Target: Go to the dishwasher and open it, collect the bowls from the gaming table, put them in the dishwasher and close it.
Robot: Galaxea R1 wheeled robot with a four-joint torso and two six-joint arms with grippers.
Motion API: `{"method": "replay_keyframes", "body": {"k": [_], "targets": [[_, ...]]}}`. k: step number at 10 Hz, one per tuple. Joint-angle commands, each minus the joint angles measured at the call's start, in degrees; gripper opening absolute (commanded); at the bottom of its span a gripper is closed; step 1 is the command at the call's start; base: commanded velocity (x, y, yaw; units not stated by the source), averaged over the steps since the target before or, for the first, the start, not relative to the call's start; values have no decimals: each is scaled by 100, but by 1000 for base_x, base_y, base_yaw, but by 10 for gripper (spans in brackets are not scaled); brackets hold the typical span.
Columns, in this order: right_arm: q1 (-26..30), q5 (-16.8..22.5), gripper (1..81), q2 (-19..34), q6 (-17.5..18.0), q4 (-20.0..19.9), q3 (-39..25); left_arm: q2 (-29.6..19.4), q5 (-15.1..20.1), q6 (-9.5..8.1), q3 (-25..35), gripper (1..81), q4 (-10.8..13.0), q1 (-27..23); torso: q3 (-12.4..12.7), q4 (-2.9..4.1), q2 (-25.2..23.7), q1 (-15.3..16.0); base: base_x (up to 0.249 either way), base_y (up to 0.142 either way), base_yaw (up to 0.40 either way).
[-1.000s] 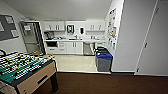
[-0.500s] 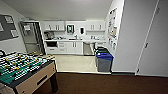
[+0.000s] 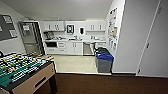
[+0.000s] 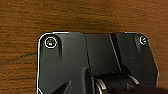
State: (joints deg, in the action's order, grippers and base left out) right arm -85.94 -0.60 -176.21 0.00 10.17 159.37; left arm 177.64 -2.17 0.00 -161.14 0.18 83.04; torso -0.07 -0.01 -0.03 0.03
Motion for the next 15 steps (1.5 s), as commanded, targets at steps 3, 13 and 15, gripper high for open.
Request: {"method": "replay_keyframes", "body": {"k": [3,13,15], "targets": [[310,271,811,-13,-18,56,-30,17,261,26,3,811,-53,-354,0,0,0,0,88,0,0],[310,271,811,-21,-18,64,-21,17,261,18,3,811,-36,-354,0,0,2,0,88,29,0],[292,262,811,-21,-26,64,-21,9,261,26,3,811,-36,-354,0,0,2,0,88,69,0]]}}
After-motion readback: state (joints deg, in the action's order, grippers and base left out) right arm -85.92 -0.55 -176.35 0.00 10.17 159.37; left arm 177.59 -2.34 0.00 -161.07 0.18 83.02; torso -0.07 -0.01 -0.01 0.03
